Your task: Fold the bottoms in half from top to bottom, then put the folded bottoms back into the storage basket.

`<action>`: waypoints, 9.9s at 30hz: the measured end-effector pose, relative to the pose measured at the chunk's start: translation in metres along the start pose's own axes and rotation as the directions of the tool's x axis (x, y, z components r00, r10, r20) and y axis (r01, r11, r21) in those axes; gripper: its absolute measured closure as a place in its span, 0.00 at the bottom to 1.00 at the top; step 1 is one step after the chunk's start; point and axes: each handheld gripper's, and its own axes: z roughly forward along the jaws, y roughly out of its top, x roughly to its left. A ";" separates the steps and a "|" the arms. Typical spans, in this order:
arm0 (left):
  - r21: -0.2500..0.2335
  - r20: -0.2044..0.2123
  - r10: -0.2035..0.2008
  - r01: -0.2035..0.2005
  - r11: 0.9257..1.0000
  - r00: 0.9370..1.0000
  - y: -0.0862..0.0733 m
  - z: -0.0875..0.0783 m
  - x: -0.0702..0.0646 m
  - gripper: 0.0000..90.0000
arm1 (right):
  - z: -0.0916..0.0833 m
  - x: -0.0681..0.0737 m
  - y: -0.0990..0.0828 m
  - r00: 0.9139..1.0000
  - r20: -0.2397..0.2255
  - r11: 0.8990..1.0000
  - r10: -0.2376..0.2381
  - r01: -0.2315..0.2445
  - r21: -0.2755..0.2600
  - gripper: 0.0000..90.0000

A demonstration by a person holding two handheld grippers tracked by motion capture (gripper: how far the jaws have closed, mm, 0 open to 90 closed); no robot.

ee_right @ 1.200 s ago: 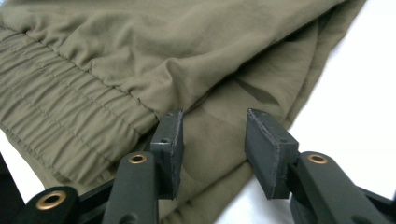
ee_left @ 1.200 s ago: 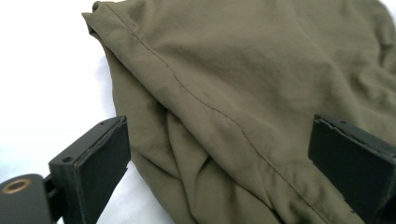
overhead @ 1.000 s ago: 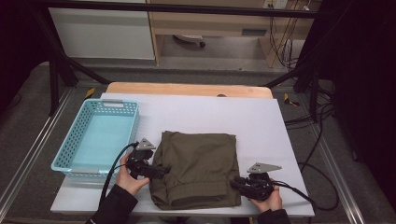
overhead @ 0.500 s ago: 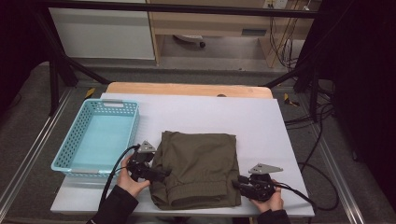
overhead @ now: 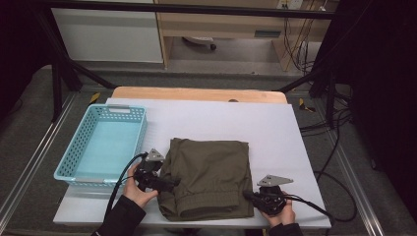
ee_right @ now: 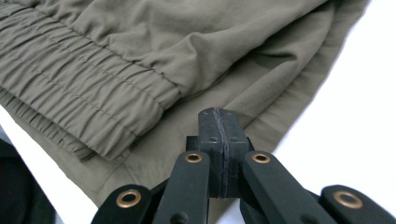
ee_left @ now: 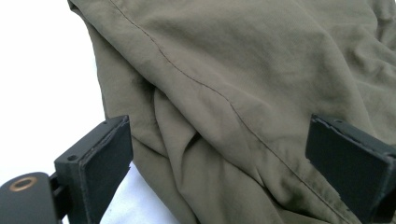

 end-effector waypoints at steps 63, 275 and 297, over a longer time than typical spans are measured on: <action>-0.008 -0.011 0.005 -0.005 1.000 1.000 0.052 0.021 0.016 0.05 | -0.006 -0.021 0.016 1.000 0.007 0.985 -0.005 0.006 -0.172 0.00; -0.094 -0.050 0.078 -0.082 0.992 0.996 0.073 -0.049 0.016 0.93 | -0.003 0.011 0.068 0.996 -0.084 0.983 0.027 -0.041 -0.178 0.94; -0.162 -0.068 0.067 -0.077 0.984 0.995 0.075 -0.079 0.023 0.93 | -0.003 0.025 0.089 0.995 -0.096 0.976 -0.006 -0.015 -0.217 0.95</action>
